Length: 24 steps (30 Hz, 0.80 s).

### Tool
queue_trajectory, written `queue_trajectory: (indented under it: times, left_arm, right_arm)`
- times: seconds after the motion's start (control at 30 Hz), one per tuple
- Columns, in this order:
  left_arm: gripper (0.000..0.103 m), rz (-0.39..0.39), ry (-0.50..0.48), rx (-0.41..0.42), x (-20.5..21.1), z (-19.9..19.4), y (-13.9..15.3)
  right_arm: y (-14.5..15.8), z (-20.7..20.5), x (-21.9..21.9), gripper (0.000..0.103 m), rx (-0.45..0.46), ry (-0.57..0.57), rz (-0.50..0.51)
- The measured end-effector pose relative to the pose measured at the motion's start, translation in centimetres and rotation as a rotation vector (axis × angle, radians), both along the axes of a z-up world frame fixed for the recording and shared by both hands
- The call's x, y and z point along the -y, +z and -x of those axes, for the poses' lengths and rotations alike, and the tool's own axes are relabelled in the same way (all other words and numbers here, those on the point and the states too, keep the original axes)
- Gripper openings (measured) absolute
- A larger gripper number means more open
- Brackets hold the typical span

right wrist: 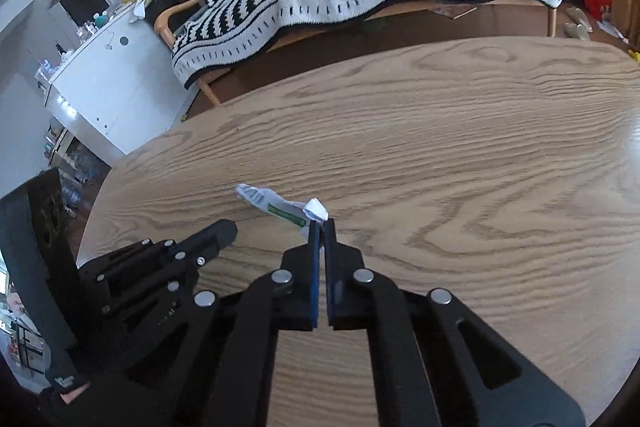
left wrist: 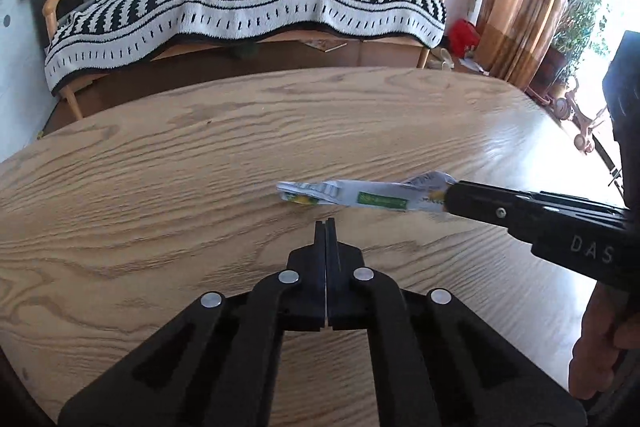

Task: Collect trash
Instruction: 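Grasp the white snack wrapper with the right tool, then carry the snack wrapper over the bin and open the right tool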

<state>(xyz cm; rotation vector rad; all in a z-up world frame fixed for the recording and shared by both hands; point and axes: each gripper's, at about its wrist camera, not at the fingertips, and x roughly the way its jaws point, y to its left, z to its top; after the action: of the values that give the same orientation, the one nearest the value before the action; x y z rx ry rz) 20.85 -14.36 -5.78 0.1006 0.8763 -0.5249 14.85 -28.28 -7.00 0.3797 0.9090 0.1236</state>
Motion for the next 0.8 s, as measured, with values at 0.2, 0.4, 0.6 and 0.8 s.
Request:
queue_trajectory:
  times: [0.2,0.4,0.6,0.8]
  left_arm:
    - [0.000,0.034,-0.058,0.011,3.4,2.8,2.3]
    - [0.000,0.062,-0.223,0.036,11.7,8.1,4.5]
    - [0.000,0.087,-0.405,0.033,21.8,15.4,5.1]
    - [0.000,0.098,-0.603,0.016,32.6,24.8,5.3]
  right_arm:
    - [2.5,4.5,4.5,0.003,0.035,-0.066,0.009]
    - [4.5,12.8,10.8,0.003,0.077,-0.174,0.036]
    - [5.3,24.6,20.3,0.003,0.092,-0.365,0.066]
    - [4.9,36.7,29.7,0.003,0.094,-0.605,0.100]
